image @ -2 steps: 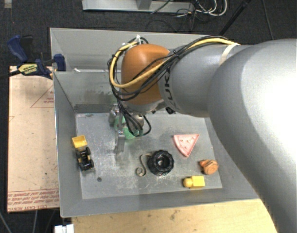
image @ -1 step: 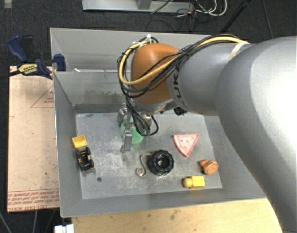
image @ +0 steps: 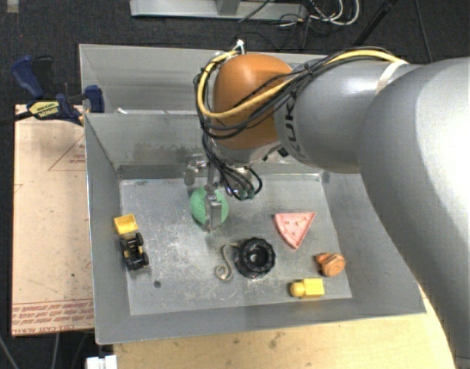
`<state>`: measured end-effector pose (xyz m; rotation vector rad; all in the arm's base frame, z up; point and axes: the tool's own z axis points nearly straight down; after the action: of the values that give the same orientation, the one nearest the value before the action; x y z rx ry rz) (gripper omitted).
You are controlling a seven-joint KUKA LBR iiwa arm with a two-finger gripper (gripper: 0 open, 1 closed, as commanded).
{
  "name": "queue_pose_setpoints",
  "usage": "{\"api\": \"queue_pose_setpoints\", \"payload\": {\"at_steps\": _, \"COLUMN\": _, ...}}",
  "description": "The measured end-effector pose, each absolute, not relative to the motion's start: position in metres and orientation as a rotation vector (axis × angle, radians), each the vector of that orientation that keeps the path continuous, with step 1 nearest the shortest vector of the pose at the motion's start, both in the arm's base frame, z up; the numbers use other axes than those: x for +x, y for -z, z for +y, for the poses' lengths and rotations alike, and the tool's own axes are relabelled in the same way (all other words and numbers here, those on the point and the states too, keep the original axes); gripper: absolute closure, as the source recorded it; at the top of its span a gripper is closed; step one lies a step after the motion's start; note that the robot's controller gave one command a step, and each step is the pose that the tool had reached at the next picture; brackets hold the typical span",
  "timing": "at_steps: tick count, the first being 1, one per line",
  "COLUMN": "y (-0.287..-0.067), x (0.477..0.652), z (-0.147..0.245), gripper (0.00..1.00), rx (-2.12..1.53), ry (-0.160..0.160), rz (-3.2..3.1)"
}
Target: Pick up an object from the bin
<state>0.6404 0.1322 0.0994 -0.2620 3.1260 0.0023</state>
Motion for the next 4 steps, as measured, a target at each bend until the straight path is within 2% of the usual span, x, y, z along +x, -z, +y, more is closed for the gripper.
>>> {"api": "queue_pose_setpoints", "payload": {"at_steps": 1, "y": -0.078, "x": 0.639, "z": 0.108, "gripper": 0.0, "rx": 0.068, "ry": -0.003, "rz": 3.139}}
{"api": "queue_pose_setpoints", "payload": {"at_steps": 2, "y": -0.07, "x": 0.65, "z": 0.114, "gripper": 1.0, "rx": -0.308, "ry": -0.003, "rz": 3.123}}
{"api": "queue_pose_setpoints", "payload": {"at_steps": 4, "y": -0.073, "x": 0.649, "z": 0.113, "gripper": 1.0, "rx": -0.308, "ry": -0.003, "rz": 3.127}}
